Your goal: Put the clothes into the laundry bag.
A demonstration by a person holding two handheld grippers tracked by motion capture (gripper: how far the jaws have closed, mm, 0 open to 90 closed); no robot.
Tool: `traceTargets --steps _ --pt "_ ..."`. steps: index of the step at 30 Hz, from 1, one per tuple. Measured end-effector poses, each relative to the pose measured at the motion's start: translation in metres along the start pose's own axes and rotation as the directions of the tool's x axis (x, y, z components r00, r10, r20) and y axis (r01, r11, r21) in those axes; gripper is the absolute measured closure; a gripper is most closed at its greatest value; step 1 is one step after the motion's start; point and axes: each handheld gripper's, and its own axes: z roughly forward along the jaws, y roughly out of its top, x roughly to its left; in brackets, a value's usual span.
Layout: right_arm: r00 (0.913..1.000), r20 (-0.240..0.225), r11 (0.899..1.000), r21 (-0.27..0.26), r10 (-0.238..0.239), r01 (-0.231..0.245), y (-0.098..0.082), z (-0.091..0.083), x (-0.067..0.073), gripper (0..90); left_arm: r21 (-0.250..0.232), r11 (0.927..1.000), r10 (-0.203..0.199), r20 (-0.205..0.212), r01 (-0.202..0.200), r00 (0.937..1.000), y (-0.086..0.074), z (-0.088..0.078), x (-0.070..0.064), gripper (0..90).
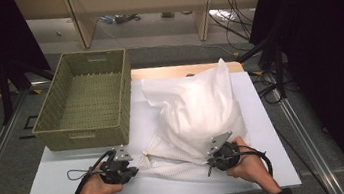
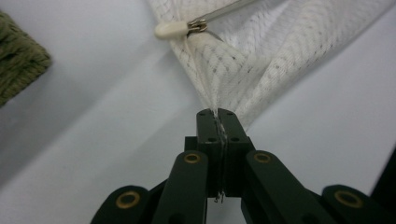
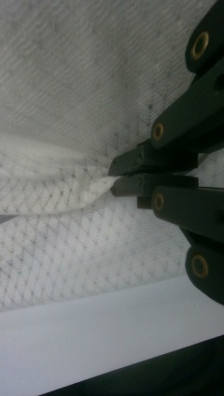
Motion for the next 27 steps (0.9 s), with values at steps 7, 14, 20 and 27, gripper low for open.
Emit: traceTargets --steps 7,14,20,27 --pt "0.9987 0.044 0.999 -0.034 0.028 -0.026 -0.005 -0.006 -0.007 89.9 0.017 0.9993 0.031 0.054 -0.032 0.9981 0.003 0.007 -0.012 87.3" --pt "0.9920 0.043 0.991 -0.070 0.119 -0.116 -0.007 -0.008 -0.007 78.2 0.033 0.9974 0.063 0.050 -0.064 0.9968 0.003 0.006 -0.012 86.1" --pt "0.9872 0.093 0.976 -0.186 0.130 -0.111 -0.013 -0.037 -0.013 62.9 0.016 0.9992 0.035 0.034 -0.036 0.9988 0.002 0.006 -0.010 81.0" --pt "0.9642 0.144 0.948 -0.263 0.223 -0.179 -0.027 -0.071 -0.022 54.8 -0.090 0.9947 -0.046 0.039 0.050 0.9982 0.002 -0.008 -0.003 65.9"
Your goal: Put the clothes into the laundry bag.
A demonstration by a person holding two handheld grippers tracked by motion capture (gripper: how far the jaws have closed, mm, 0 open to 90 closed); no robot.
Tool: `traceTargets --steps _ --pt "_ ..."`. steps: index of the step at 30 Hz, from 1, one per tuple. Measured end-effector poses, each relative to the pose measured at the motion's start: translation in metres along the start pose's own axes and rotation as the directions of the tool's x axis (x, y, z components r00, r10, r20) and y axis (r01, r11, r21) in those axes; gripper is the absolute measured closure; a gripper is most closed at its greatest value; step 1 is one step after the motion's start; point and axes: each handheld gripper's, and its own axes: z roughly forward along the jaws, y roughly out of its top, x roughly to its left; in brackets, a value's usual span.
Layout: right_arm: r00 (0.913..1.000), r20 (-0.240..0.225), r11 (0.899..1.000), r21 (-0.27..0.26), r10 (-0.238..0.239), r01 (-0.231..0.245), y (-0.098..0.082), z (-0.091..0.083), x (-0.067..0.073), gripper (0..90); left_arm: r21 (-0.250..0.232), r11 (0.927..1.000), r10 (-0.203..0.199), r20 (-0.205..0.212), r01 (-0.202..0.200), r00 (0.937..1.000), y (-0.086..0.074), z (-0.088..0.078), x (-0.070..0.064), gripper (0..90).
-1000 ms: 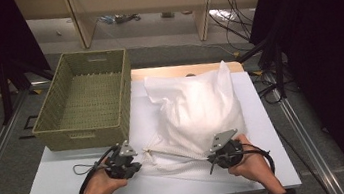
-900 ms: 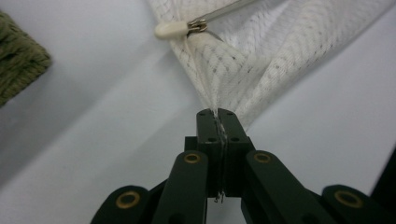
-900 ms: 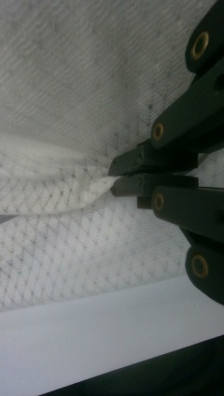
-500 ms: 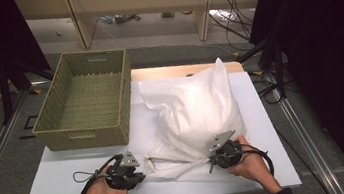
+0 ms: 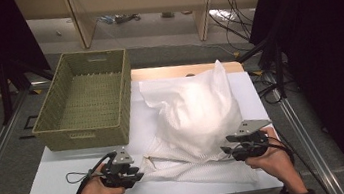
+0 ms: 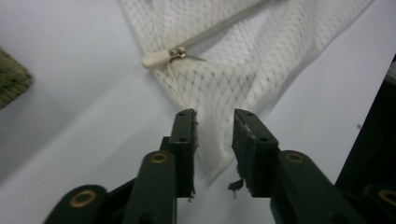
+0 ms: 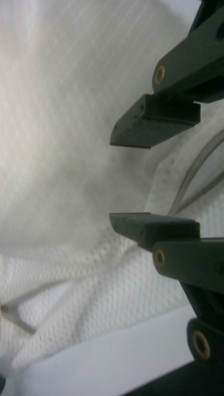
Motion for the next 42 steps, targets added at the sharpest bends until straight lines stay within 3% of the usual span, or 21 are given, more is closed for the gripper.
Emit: traceTargets --steps 3,4,7,10,12,14,17,18,19,21,22,25,26,29,30,34,36,37,38,40,42 --pt "0.9974 0.037 0.998 -0.018 0.063 -0.062 -0.005 -0.002 -0.007 49.3 -0.033 0.9994 -0.014 -0.021 0.013 0.9997 0.001 -0.004 0.000 59.7" --pt "0.9966 0.043 0.997 -0.020 0.070 -0.069 -0.006 -0.004 -0.008 48.9 -0.092 0.9954 -0.029 -0.016 0.028 0.9994 0.002 -0.008 -0.001 57.3" --pt "0.9927 0.058 0.994 -0.034 0.105 -0.103 -0.007 -0.009 -0.011 46.4 -0.138 0.9899 -0.035 -0.019 0.032 0.9992 0.004 -0.014 -0.004 51.1" --pt "0.9891 0.096 0.992 -0.070 0.112 -0.105 -0.010 -0.013 -0.015 44.1 -0.151 0.9879 -0.038 -0.027 0.034 0.9989 0.004 -0.016 -0.005 46.0" --pt "0.9861 0.093 0.990 -0.058 0.137 -0.132 -0.014 -0.015 -0.015 44.3 -0.162 0.9861 -0.040 -0.030 0.035 0.9988 0.003 -0.017 -0.006 43.7" --pt "0.9858 0.105 0.990 -0.063 0.131 -0.125 -0.018 -0.015 -0.015 42.9 -0.176 0.9833 -0.048 -0.017 0.044 0.9987 0.003 -0.018 -0.006 42.1" --pt "0.9780 0.084 0.980 -0.067 0.191 -0.186 -0.022 -0.015 -0.012 40.4 -0.192 0.9804 -0.052 -0.043 0.042 0.9978 0.004 -0.020 -0.006 38.1" --pt "0.9791 0.097 0.982 -0.079 0.179 -0.171 -0.023 -0.016 -0.014 39.3 -0.211 0.9758 -0.064 -0.035 0.056 0.9973 0.004 -0.020 -0.006 37.1" --pt "0.9763 0.085 0.978 -0.086 0.199 -0.192 -0.024 -0.015 -0.014 38.3 -0.214 0.9748 -0.073 -0.033 0.064 0.9968 0.004 -0.022 -0.005 35.9" --pt "0.9713 0.109 0.975 -0.098 0.212 -0.201 -0.026 -0.016 -0.012 34.7 -0.216 0.9730 -0.089 -0.024 0.081 0.9958 0.003 -0.024 -0.003 34.3" --pt "0.9670 0.098 0.969 -0.101 0.235 -0.226 -0.027 -0.015 -0.010 33.0 -0.230 0.9680 -0.106 -0.016 0.099 0.9943 0.003 -0.024 -0.003 34.2" --pt "0.9665 0.113 0.968 -0.128 0.231 -0.216 -0.029 -0.015 -0.009 29.3 -0.242 0.9654 -0.105 -0.023 0.096 0.9942 0.002 -0.026 -0.002 32.9" --pt "0.9593 0.100 0.960 -0.123 0.264 -0.251 -0.029 -0.014 -0.006 28.3 -0.241 0.9653 -0.109 -0.022 0.101 0.9938 0.002 -0.026 -0.002 32.4" --pt "0.9604 0.103 0.961 -0.124 0.259 -0.246 -0.029 -0.013 -0.003 27.2 -0.240 0.9655 -0.111 -0.028 0.101 0.9934 0.002 -0.027 -0.001 30.7" --pt "0.9683 0.083 0.966 -0.130 0.236 -0.224 -0.029 -0.012 -0.003 27.0 -0.225 0.9704 -0.097 -0.037 0.086 0.9946 0.001 -0.028 0.000 30.2" --pt "0.9709 0.067 0.966 -0.132 0.230 -0.220 -0.028 -0.011 0.005 26.6 -0.247 0.9633 -0.118 -0.037 0.105 0.9923 0.000 -0.027 -0.002 28.2" --pt "0.9744 0.074 0.970 -0.137 0.212 -0.201 -0.028 -0.009 0.007 25.6 -0.241 0.9664 -0.104 -0.042 0.091 0.9937 0.000 -0.027 -0.002 27.3" --pt "0.9749 0.078 0.971 -0.133 0.209 -0.197 -0.028 -0.009 0.009 25.1 -0.226 0.9718 -0.082 -0.054 0.067 0.9952 0.000 -0.028 -0.001 26.2" --pt "0.9705 0.070 0.967 -0.129 0.231 -0.221 -0.028 -0.008 0.012 24.9 -0.223 0.9730 -0.073 -0.051 0.060 0.9960 0.000 -0.028 -0.001 25.4" --pt "0.9712 0.072 0.968 -0.130 0.227 -0.217 -0.029 -0.007 0.014 23.8 -0.236 0.9684 -0.095 -0.046 0.082 0.9944 -0.001 -0.029 -0.002 24.4" --pt "0.9757 0.062 0.971 -0.126 0.210 -0.201 -0.029 -0.007 0.015 22.4 -0.233 0.9690 -0.093 -0.037 0.082 0.9950 -0.001 -0.030 -0.001 22.8"
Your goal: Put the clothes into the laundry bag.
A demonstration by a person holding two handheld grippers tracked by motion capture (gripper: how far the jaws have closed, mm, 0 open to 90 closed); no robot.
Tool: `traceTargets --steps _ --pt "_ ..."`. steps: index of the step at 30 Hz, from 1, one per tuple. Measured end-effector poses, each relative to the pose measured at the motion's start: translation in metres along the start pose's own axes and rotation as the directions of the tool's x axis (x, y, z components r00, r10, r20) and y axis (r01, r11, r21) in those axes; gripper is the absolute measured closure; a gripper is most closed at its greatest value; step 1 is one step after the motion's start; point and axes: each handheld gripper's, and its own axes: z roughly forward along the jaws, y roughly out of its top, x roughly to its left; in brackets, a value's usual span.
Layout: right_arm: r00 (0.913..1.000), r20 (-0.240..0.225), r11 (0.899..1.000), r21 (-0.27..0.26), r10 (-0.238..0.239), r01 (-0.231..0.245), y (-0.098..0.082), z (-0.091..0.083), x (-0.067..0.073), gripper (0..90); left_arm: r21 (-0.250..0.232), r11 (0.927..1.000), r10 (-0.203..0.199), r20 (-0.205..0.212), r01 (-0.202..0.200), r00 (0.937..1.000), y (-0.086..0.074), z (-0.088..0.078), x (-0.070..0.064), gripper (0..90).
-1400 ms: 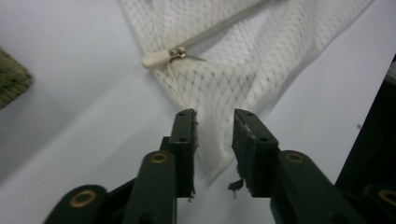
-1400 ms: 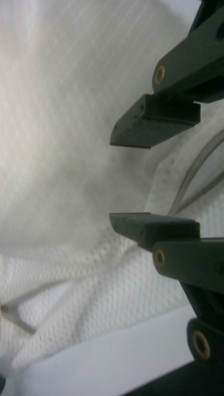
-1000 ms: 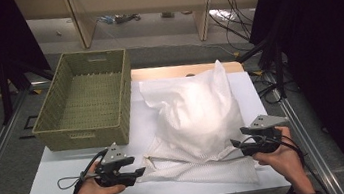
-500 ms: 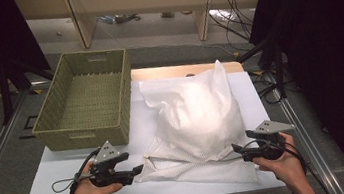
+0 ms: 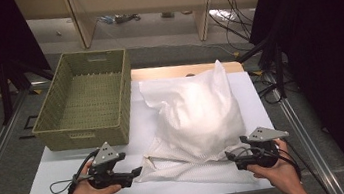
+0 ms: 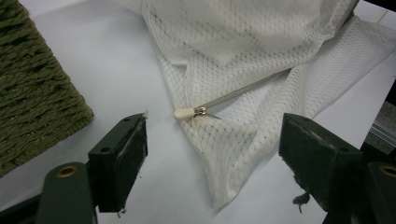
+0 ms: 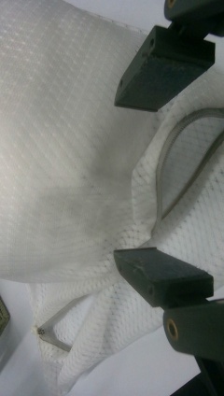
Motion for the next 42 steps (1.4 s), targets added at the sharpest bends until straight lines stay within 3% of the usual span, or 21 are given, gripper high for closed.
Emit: traceTargets --steps 1,3,6,7,8,10,11,15,16,17,18,28,30,40,41,42 --pt "1.0000 0.000 1.000 -0.003 -0.003 0.003 -0.001 0.000 0.001 22.3 0.009 0.9998 0.016 -0.008 -0.015 0.9998 0.000 -0.001 0.001 22.2" --pt "1.0000 0.010 1.000 -0.003 0.001 -0.001 -0.003 0.000 0.004 21.9 -0.013 0.9999 -0.005 -0.007 0.005 1.0000 -0.001 -0.001 0.000 19.0" --pt "0.9999 -0.006 1.000 0.014 0.013 -0.013 -0.005 0.000 0.007 21.8 -0.018 0.9998 0.003 -0.010 -0.003 0.9999 -0.002 -0.003 0.001 19.7" --pt "0.9999 0.000 1.000 0.003 -0.010 0.010 -0.006 0.000 0.006 21.7 0.000 0.9999 0.015 -0.003 -0.015 0.9999 -0.002 -0.005 0.003 19.4" --pt "0.9999 0.006 1.000 0.005 -0.013 0.013 -0.007 0.000 0.007 21.4 -0.017 0.9998 -0.007 -0.009 0.007 0.9999 -0.003 -0.005 0.002 18.9" --pt "1.0000 0.003 1.000 0.003 0.003 -0.003 -0.009 -0.001 0.011 20.5 -0.012 0.9999 -0.001 -0.013 0.001 0.9999 -0.004 -0.008 0.002 18.5" --pt "0.9999 0.005 1.000 -0.006 -0.015 0.015 -0.009 -0.002 0.012 19.9 -0.002 0.9999 0.011 -0.023 -0.011 0.9997 -0.005 -0.009 0.002 16.6" --pt "0.9999 -0.014 1.000 -0.014 0.006 -0.006 -0.016 -0.007 0.022 17.0 0.009 0.9994 0.034 -0.034 -0.034 0.9988 -0.007 -0.010 -0.002 16.4" --pt "0.9998 -0.021 1.000 -0.019 0.005 -0.005 -0.019 -0.008 0.024 16.9 0.020 0.9983 0.055 -0.026 -0.054 0.9981 -0.009 -0.011 -0.006 16.8" --pt "0.9993 -0.035 1.000 -0.018 0.015 -0.016 -0.021 -0.008 0.027 16.9 0.009 0.9988 0.048 -0.020 -0.048 0.9987 -0.010 -0.010 -0.008 17.3" --pt "0.9979 -0.064 1.000 -0.005 0.011 -0.011 -0.023 -0.008 0.026 17.0 0.025 0.9971 0.073 -0.023 -0.072 0.9971 -0.010 -0.011 -0.009 17.3" --pt "0.9997 -0.023 1.000 -0.008 0.013 -0.013 -0.036 -0.019 0.037 17.0 0.017 0.9973 0.071 -0.017 -0.071 0.9973 -0.011 -0.012 -0.021 17.4" --pt "0.9994 -0.034 1.000 -0.015 -0.003 0.002 -0.037 -0.019 0.038 16.9 0.017 0.9975 0.069 -0.009 -0.069 0.9975 -0.011 -0.011 -0.020 17.3" --pt "1.0000 0.001 1.000 -0.007 -0.003 0.003 -0.038 -0.021 0.033 17.1 0.001 0.9982 0.059 -0.011 -0.059 0.9982 -0.011 -0.010 -0.018 17.3" --pt "0.9999 -0.006 1.000 -0.006 0.016 -0.016 -0.039 -0.021 0.035 17.0 0.003 0.9982 0.060 -0.011 -0.060 0.9981 -0.011 -0.011 -0.017 17.3" --pt "0.9999 -0.015 1.000 -0.009 0.003 -0.003 -0.039 -0.020 0.034 17.1 0.004 0.9979 0.065 -0.016 -0.065 0.9977 -0.011 -0.010 -0.016 17.3"
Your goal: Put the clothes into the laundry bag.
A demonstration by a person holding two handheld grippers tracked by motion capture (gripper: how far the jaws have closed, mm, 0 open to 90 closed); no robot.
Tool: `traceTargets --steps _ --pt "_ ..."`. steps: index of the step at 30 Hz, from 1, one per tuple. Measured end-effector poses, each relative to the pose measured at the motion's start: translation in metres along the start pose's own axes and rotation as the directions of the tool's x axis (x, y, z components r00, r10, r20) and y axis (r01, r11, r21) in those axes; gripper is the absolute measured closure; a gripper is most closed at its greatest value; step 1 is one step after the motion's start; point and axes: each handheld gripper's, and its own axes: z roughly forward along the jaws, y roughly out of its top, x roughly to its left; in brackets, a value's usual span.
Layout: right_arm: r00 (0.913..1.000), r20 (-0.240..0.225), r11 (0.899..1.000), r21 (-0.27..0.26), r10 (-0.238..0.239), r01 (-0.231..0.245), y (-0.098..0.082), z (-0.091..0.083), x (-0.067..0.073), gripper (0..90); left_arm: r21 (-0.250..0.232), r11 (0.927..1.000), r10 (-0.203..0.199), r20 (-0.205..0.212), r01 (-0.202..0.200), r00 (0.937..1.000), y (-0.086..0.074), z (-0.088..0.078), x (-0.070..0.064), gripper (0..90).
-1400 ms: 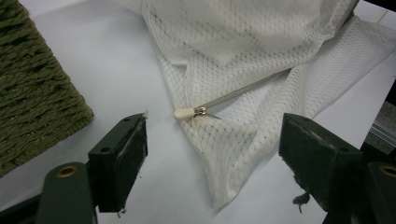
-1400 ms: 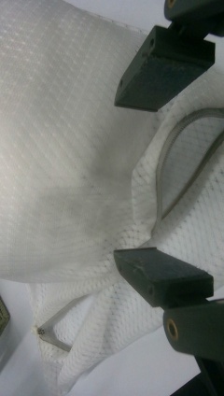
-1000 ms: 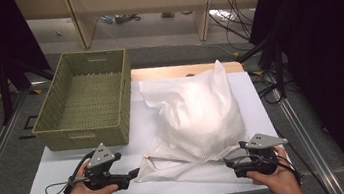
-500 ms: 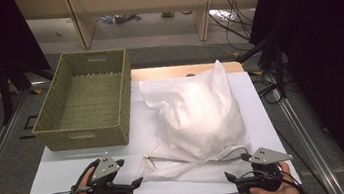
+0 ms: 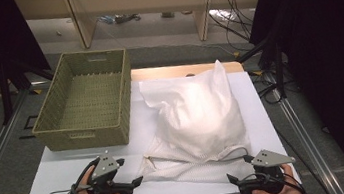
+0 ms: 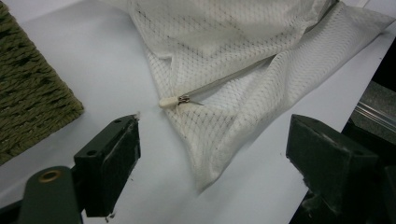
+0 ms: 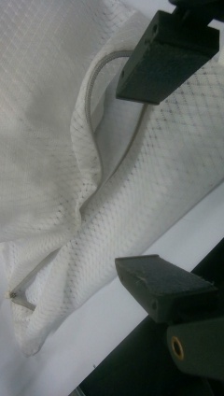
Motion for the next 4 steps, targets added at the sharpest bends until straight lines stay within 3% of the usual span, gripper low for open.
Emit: traceTargets --steps 4 --pt "1.0000 0.001 1.000 0.001 0.008 -0.008 0.0000 -0.0002 0.0003 17.1 0.012 0.9999 -0.001 -0.001 0.001 1.0000 0.0002 0.0000 0.0006 17.2"
